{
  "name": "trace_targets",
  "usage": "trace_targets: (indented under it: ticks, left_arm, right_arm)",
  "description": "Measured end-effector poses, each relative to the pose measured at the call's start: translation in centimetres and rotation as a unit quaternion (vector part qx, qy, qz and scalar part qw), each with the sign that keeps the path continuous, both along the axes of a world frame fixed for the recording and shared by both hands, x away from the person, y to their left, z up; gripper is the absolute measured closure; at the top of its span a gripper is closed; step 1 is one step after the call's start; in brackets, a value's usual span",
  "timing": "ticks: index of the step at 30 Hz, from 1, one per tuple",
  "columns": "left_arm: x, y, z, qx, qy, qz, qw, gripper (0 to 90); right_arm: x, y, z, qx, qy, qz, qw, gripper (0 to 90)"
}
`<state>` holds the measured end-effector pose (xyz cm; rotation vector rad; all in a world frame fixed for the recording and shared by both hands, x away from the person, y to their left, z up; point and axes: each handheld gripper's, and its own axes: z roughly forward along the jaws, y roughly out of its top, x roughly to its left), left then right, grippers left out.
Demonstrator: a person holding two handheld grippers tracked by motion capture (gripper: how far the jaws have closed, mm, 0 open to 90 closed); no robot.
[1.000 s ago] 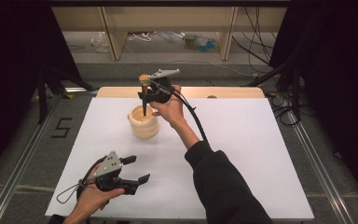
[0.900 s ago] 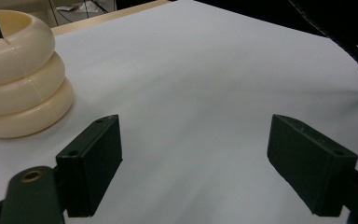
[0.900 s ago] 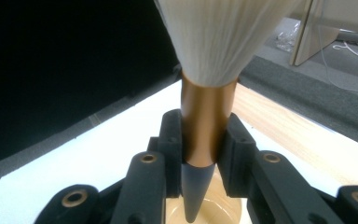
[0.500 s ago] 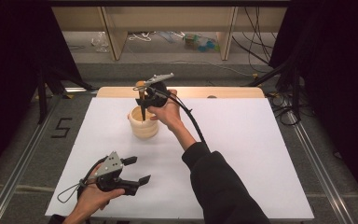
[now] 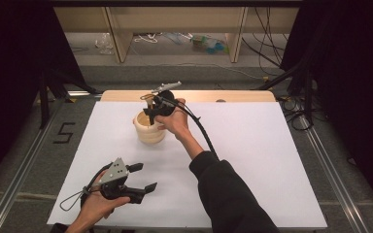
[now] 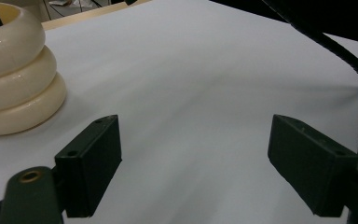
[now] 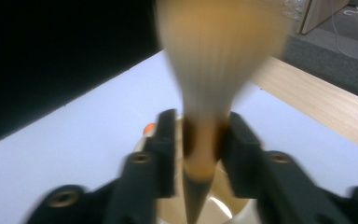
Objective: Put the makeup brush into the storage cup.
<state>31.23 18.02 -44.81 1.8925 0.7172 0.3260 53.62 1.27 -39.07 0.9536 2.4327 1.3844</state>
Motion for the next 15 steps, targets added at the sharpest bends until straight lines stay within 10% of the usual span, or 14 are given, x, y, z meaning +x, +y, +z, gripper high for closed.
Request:
trace_targets:
  ticks: [9,15]
  left_arm:
    - [0.0,0.0,0.0,0.001,0.004,0.000,1.0000,17.4]
    - [0.0,0.0,0.0,-0.004,0.005,0.003,1.0000,17.5]
  right_arm:
    - [-0.4,-1.2,1.1,0.008,-0.018,-0.047,0.9987,25.3]
    - [-1.6,-2.7,2.1,0.007,-0.026,-0.042,0.9988,23.5]
